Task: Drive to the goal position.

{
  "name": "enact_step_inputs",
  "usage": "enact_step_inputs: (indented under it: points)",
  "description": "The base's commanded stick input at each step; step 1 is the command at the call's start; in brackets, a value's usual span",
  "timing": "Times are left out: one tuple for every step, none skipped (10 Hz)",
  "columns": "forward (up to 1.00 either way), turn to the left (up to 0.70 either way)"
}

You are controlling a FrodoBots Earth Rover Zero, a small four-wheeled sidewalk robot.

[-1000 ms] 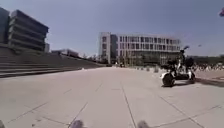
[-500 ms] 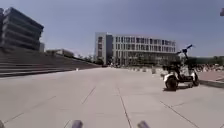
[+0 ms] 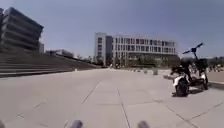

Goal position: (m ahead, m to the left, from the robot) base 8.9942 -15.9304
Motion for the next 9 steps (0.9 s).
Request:
enact_step_inputs:
  points:
    - [0.85,0.0]
    - [0.85,0.0]
    - [0.85,0.0]
    - [0.85,0.0]
    - [0.85,0.0]
    - [0.85,0.0]
    - [0.85,0.0]
    - [0.85,0.0]
    - [0.85,0.0]
